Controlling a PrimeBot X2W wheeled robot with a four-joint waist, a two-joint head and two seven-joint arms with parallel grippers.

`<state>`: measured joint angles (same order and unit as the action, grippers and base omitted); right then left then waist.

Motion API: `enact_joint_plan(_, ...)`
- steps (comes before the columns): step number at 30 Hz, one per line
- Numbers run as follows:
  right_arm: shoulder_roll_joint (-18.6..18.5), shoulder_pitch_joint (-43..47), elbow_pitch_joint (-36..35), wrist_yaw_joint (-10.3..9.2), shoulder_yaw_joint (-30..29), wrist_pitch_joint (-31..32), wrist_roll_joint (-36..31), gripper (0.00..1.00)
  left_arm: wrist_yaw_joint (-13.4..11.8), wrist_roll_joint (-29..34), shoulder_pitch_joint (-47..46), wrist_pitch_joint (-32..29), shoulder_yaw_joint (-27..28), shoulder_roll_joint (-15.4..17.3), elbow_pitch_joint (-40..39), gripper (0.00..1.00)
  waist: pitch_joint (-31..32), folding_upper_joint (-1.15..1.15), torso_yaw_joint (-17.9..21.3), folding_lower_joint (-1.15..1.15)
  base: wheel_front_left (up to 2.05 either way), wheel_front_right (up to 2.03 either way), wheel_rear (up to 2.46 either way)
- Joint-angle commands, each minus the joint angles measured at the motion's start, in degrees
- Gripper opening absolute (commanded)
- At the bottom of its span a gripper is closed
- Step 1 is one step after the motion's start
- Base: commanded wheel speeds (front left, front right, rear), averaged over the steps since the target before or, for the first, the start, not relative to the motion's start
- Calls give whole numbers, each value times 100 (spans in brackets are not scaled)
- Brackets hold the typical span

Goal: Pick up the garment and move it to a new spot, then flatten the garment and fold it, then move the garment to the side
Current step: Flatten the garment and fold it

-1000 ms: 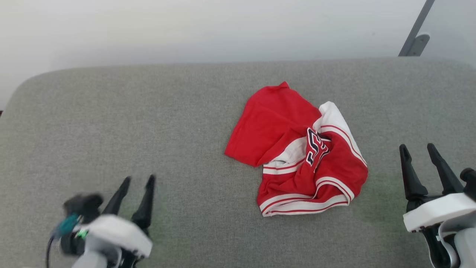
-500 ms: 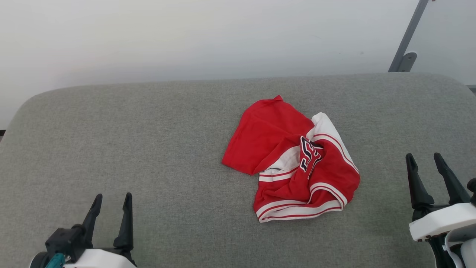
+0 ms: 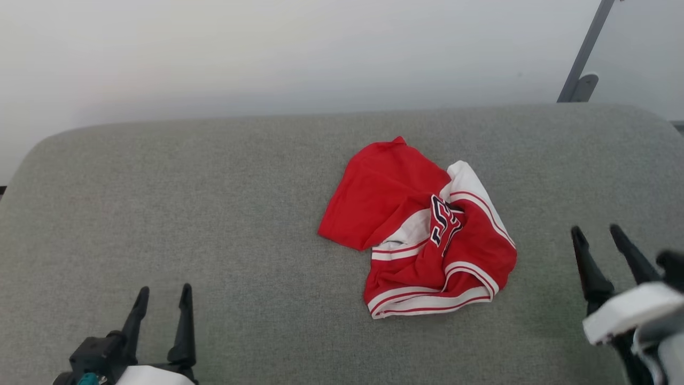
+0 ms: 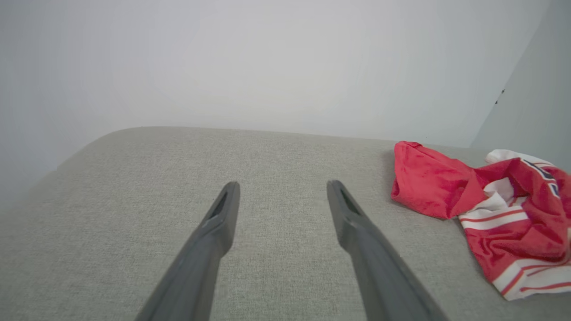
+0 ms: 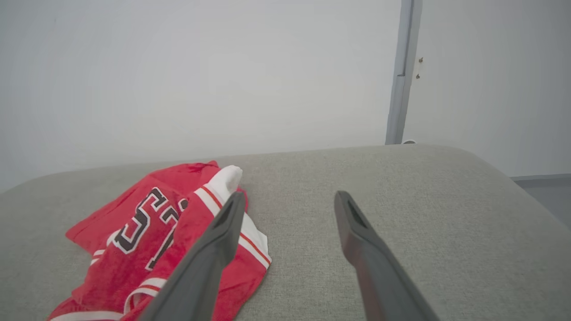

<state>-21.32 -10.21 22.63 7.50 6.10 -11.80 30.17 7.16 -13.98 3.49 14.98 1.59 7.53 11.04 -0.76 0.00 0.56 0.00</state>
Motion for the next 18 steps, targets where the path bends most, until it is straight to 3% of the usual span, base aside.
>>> enact_joint_plan(1, -105, -173, 31, -2, 23, 68, 2, 100, 34, 34, -26, 30, 11, -14, -15, 100, -64, 0, -7, 0, 0, 0, 0)
enact_joint_plan(10, -707, -1890, 1102, -2, 1260, 1578, 529, 100, 37, 117, -394, 30, -196, -249, 96, 100, -736, 0, -220, 0, 0, 0, 0)
enact_joint_plan(18, -1277, -2771, 1424, -2, 2752, 2281, 1321, 100, 39, 56, -724, 30, -380, -343, 220, 100, -1206, 0, -518, 0, 0, 0, 0)
